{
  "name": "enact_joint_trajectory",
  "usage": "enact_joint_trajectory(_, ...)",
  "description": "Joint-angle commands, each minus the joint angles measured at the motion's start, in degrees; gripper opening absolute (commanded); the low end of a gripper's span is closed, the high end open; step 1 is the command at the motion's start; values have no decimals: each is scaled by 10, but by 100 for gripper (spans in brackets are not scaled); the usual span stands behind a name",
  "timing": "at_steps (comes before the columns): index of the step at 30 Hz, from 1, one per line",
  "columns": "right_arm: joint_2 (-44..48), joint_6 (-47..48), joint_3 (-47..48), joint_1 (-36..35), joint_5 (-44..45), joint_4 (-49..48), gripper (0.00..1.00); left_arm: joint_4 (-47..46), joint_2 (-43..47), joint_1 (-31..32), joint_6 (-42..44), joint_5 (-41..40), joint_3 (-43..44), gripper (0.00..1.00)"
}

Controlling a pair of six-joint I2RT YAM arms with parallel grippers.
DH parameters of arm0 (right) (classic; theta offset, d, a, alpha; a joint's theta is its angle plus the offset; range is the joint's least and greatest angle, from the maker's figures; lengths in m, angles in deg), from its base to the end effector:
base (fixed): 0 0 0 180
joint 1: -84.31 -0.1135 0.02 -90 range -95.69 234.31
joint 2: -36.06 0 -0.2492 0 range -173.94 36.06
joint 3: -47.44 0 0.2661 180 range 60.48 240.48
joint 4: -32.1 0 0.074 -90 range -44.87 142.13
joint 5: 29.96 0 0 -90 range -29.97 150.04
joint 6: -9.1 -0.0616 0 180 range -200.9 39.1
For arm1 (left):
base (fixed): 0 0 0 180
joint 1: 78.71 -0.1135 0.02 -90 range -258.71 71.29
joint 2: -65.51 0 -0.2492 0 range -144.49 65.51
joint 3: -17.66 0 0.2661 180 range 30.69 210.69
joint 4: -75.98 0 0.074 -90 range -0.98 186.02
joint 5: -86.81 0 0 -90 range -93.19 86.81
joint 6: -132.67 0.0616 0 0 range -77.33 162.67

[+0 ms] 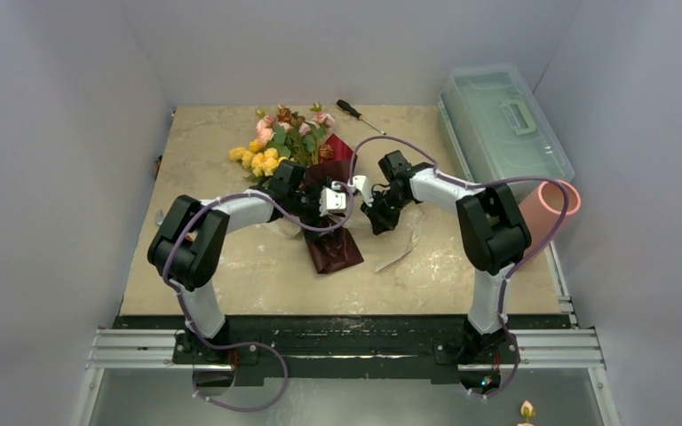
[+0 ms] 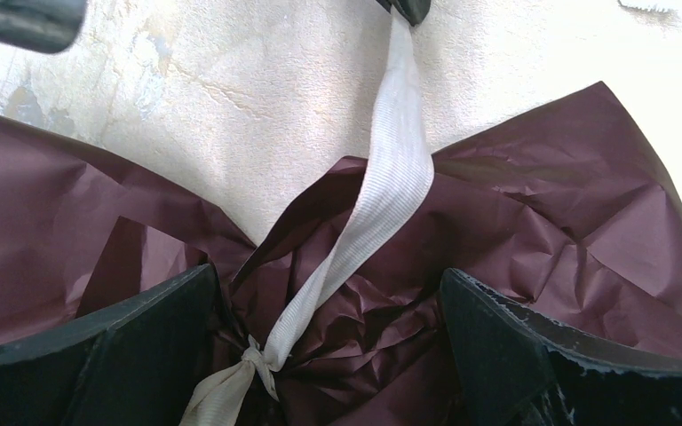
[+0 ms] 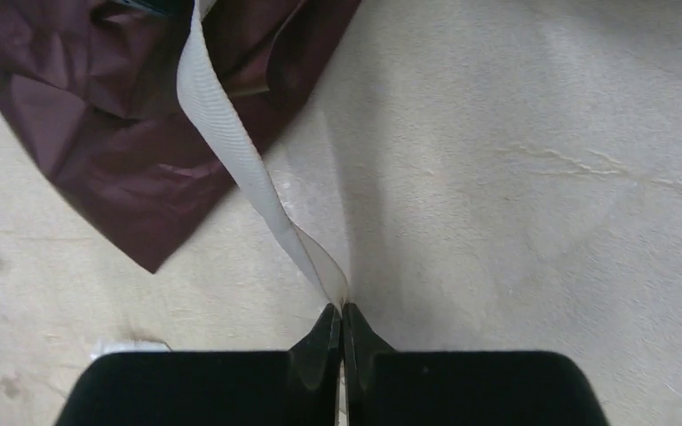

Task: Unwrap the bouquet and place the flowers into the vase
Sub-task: Untie the ribbon from the wrapping paper.

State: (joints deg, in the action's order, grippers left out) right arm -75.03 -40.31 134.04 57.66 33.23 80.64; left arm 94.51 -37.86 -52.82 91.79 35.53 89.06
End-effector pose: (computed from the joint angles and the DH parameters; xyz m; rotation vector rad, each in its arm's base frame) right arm 0.3356 0.1995 0.1123 -1.5942 2.2222 0.5971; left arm 0.3259 -0.2010 0.1209 1.6111 1.6284 -0.6179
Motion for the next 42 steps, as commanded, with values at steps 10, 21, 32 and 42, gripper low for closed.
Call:
enact_joint_trajectory(10, -14, -61, 211, 65, -319, 217, 0, 57, 11, -7, 88, -27, -17, 100)
enact_joint_trajectory(21, 7, -181, 250, 102, -399, 152, 0, 110, 9, -16, 137, -30, -22, 100)
enact_joint_trajectory(32, 60, -444, 216, 124, -450, -97, 0, 117, 8, -22, 144, -31, -25, 100)
enact_joint_trajectory(42, 115, -743, 141, 137, -441, -433, 0, 139, -4, -24, 163, -32, -12, 100)
